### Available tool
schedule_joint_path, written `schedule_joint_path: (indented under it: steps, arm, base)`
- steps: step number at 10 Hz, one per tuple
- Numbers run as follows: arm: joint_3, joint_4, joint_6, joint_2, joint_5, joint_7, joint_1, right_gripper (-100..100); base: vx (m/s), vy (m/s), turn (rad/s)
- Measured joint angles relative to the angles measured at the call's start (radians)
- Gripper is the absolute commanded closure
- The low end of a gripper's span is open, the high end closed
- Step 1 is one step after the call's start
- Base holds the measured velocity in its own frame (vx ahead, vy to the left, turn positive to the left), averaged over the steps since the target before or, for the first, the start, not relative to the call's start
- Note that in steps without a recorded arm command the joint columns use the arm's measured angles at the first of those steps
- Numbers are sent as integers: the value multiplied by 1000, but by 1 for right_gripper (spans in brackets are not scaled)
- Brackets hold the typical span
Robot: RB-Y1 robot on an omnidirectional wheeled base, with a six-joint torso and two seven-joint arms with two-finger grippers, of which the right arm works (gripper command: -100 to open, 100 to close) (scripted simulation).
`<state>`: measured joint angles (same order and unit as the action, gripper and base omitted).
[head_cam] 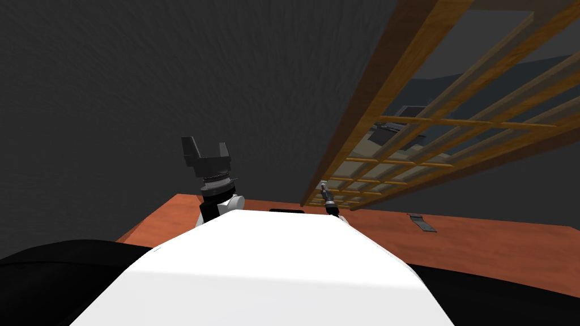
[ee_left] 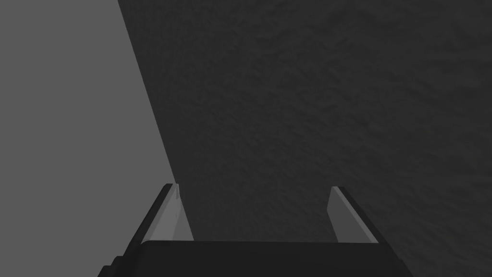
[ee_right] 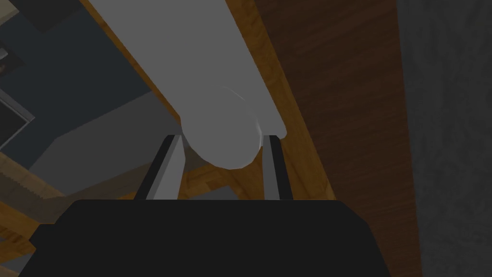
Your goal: Pull the door open
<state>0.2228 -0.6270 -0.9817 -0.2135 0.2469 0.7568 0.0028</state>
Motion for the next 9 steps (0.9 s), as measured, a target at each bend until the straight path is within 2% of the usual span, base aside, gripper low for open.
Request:
schedule_joint_path:
  steps: [3, 8, 9]
  arm:
    - [-2, -20, 10, 3, -18, -65, 12, 100]
    - [-1, -9, 11, -2, -54, -179, 6, 100]
    - [-2, -25, 20, 0, -65, -207, 14, 100]
  base:
    - [-36, -14, 71]
    - [-39, -18, 81]
    - [-42, -23, 49]
